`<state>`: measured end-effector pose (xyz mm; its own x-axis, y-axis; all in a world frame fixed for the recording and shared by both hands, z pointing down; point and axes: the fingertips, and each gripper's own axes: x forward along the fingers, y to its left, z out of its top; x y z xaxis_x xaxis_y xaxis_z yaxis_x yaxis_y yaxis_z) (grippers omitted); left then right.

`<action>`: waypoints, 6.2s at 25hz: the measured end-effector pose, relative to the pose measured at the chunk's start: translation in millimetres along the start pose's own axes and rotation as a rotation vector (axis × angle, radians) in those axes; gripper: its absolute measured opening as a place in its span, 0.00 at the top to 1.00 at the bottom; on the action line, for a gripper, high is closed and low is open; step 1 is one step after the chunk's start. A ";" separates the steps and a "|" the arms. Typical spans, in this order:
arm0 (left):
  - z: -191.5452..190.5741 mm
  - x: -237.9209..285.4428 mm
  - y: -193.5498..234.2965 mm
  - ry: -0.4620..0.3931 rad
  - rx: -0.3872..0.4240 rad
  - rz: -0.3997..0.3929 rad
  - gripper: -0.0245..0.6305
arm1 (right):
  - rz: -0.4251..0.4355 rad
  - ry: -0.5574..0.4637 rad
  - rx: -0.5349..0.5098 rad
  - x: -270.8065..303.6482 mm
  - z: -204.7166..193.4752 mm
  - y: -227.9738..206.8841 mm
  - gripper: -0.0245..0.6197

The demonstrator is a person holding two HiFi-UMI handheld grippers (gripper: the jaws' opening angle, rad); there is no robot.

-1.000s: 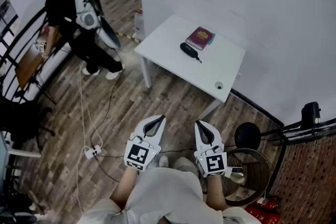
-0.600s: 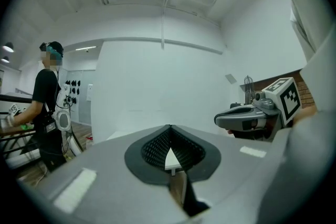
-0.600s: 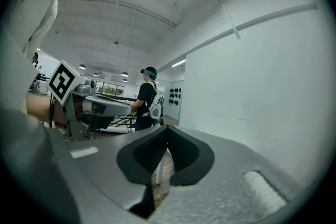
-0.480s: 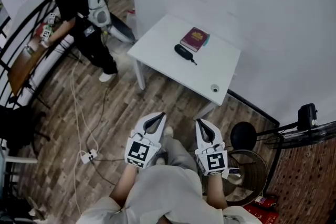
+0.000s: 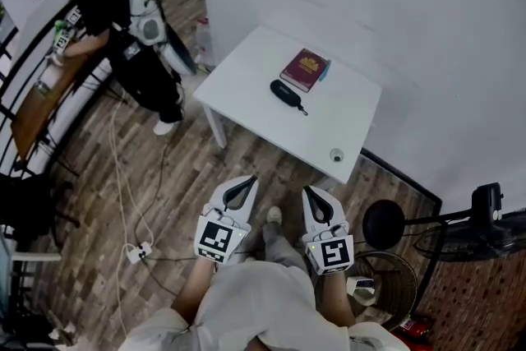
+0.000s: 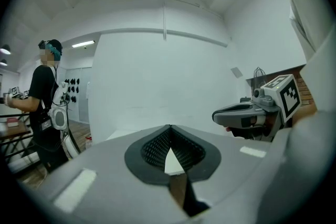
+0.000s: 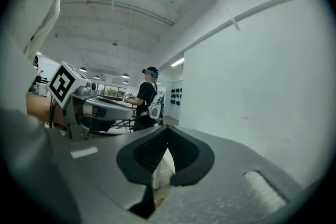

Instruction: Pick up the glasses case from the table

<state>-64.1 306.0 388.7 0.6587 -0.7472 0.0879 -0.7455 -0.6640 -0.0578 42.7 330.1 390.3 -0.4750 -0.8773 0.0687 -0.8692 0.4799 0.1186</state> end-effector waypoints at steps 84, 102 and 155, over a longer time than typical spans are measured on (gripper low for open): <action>-137.4 391.8 244.3 0.379 -0.177 -0.161 0.93 | 0.124 0.546 0.041 403.2 -180.4 -232.4 0.85; -199.2 415.9 230.1 0.513 -0.200 -0.256 0.93 | 0.283 0.785 -0.017 416.4 -260.7 -214.5 0.62; -161.6 411.9 230.7 0.429 -0.130 -0.267 0.93 | 0.087 0.656 0.151 403.8 -227.9 -230.9 0.45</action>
<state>18.8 -150.5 572.3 0.7473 -0.4555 0.4838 -0.5815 -0.8006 0.1444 82.9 -134.2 616.4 -0.4040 -0.6293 0.6639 -0.8638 0.5013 -0.0505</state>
